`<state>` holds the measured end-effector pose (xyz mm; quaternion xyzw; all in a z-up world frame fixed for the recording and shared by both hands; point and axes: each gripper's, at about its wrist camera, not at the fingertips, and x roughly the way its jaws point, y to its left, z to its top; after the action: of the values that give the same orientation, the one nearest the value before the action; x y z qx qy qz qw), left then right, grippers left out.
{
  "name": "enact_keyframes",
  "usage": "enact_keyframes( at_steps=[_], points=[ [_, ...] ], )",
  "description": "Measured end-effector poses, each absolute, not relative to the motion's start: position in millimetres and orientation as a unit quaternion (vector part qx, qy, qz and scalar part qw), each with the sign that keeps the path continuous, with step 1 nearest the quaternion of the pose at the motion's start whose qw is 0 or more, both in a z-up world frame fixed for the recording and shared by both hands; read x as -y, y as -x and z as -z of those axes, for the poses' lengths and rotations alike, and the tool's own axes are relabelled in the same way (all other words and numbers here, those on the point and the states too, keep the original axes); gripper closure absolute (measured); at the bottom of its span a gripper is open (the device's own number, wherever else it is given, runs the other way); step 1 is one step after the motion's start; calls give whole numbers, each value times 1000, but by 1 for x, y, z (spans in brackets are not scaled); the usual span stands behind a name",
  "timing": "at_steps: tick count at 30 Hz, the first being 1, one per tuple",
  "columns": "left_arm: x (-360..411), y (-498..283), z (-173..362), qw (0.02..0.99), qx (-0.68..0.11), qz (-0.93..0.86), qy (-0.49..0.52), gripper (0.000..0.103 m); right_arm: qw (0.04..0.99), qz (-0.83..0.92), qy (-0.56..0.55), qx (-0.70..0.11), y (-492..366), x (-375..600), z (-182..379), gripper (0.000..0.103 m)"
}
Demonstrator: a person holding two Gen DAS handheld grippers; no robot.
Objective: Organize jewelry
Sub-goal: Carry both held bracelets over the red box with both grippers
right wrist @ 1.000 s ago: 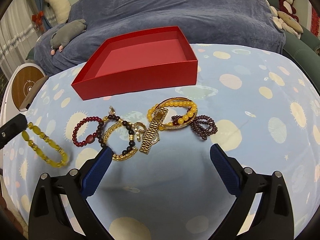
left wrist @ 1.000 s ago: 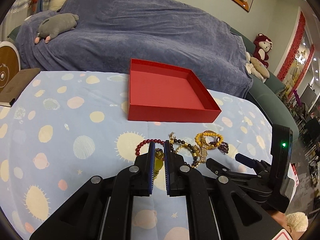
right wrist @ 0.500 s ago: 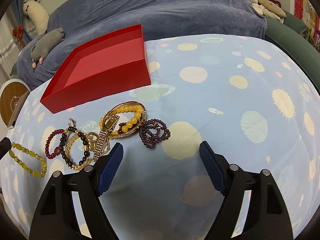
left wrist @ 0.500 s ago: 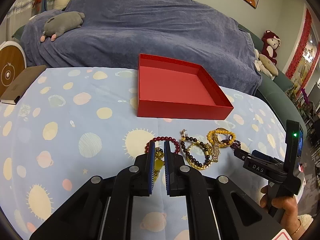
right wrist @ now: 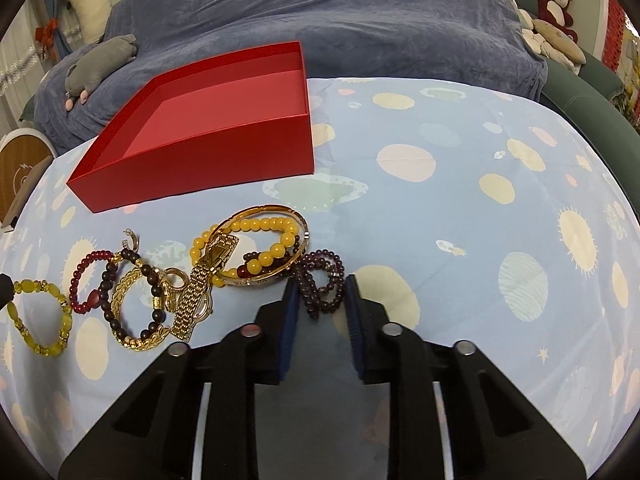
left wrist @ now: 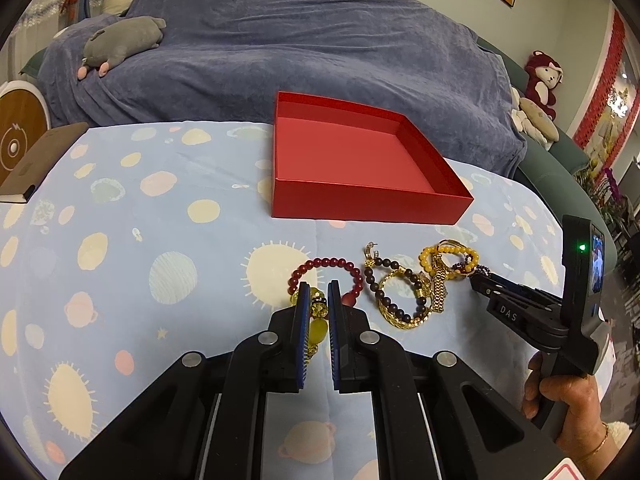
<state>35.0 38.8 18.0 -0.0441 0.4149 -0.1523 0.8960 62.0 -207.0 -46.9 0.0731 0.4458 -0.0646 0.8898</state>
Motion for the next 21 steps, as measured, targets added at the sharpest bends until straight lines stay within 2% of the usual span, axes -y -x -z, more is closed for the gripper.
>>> enact_keyframes(
  at_steps=[2, 21],
  points=[
    [-38, -34, -18, 896, -414, 153, 40, 96, 888, 57, -79, -450, -59, 208, 45, 96],
    [-25, -25, -35, 904, -390, 172, 34, 96, 914, -39, -139, -380, 11, 226, -23, 96]
  ],
)
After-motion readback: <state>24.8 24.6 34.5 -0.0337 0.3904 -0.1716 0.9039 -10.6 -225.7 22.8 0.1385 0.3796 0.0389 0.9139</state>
